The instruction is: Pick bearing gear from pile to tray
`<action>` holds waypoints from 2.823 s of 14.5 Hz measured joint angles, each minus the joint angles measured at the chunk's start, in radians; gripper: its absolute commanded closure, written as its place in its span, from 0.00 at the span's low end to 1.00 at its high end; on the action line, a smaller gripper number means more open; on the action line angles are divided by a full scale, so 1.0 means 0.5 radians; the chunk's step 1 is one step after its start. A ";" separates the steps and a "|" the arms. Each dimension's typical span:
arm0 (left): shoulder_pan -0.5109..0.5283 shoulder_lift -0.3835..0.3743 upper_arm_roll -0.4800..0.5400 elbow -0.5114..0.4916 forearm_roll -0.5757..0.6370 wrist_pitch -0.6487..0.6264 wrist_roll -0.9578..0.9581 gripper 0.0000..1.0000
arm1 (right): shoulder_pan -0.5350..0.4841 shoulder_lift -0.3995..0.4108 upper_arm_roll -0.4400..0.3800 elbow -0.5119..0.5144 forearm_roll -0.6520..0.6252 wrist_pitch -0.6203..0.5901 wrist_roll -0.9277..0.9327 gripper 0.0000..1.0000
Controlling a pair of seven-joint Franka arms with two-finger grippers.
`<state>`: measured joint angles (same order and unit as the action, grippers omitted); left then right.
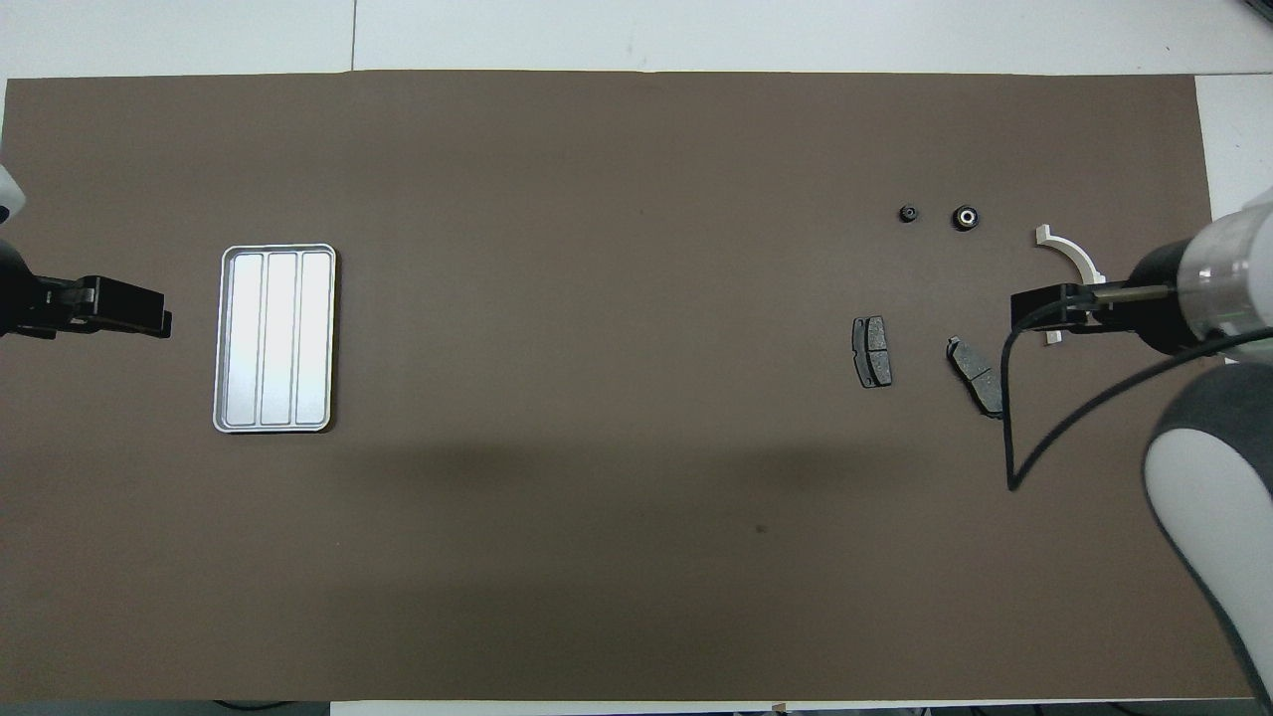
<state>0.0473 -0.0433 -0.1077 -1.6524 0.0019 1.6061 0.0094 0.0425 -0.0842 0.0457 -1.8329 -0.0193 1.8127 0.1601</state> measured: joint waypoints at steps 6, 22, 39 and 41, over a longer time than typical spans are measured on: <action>0.000 0.000 0.000 0.000 0.000 0.000 0.000 0.00 | 0.004 0.704 0.002 0.004 -0.060 0.700 0.359 0.00; 0.000 0.000 0.000 0.000 0.000 0.000 0.000 0.00 | -0.004 1.605 -0.008 0.892 -0.195 0.708 1.025 0.18; 0.000 0.000 -0.001 0.000 0.000 0.004 0.000 0.00 | -0.020 1.613 -0.007 0.900 -0.170 0.674 1.072 1.00; -0.001 0.000 -0.004 0.000 0.000 0.001 0.000 0.00 | -0.017 1.613 -0.004 0.941 -0.172 0.533 1.053 1.00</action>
<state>0.0470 -0.0433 -0.1097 -1.6524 0.0019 1.6068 0.0094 0.0339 0.7220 0.0439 -1.3624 -0.1055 2.0792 0.6865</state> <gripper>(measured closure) 0.000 0.762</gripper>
